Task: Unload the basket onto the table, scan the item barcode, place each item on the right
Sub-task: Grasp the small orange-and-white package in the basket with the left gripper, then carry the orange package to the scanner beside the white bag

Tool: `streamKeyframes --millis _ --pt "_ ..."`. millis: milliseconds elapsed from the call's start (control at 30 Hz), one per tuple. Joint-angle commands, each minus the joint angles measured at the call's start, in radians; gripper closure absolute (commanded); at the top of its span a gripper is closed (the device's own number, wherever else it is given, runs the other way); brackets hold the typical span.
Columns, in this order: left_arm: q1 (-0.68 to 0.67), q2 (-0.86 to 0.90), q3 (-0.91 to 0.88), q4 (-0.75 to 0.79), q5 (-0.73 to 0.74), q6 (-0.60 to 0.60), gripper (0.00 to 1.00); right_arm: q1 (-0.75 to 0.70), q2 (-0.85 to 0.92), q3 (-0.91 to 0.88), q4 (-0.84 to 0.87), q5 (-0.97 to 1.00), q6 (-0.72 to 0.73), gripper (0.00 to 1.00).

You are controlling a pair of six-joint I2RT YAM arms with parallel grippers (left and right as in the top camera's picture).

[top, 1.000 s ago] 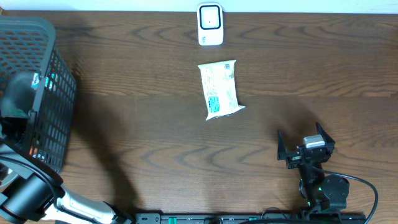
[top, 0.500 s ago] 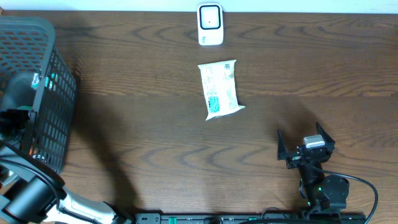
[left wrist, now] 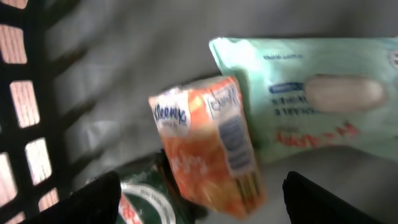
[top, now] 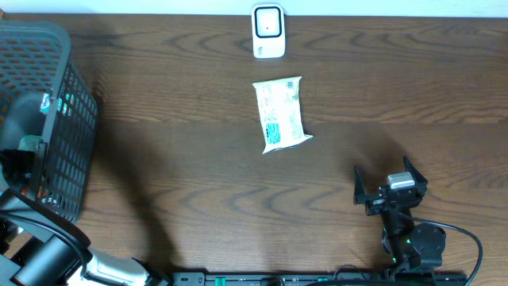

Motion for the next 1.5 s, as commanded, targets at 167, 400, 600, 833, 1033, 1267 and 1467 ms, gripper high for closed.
streamKeyframes --millis 167,400,600,833,1033,1267,1467 --pt "0.004 0.001 -0.029 0.056 -0.031 -0.008 0.24 0.009 -0.006 -0.001 -0.004 0.001 -0.003 0.01" --pt "0.004 0.04 -0.057 0.089 -0.041 -0.008 0.32 0.009 -0.006 -0.001 -0.004 0.001 -0.003 0.01" --pt "0.004 0.087 -0.057 0.085 -0.04 -0.008 0.51 0.009 -0.006 -0.001 -0.004 0.001 -0.003 0.01" --pt "0.004 0.083 -0.053 0.068 -0.04 -0.008 0.92 0.009 -0.006 -0.001 -0.004 0.001 -0.003 0.01" --pt "0.004 0.026 -0.021 0.018 -0.039 -0.015 0.93 0.009 -0.006 -0.001 -0.004 0.001 -0.003 0.01" --pt "0.004 -0.173 -0.017 0.023 -0.028 -0.142 0.93 0.009 -0.006 -0.001 -0.004 0.001 -0.003 0.01" --pt "0.004 -0.317 -0.017 0.107 0.15 -0.201 0.92 0.009 -0.006 -0.001 -0.004 0.001 -0.003 0.01"
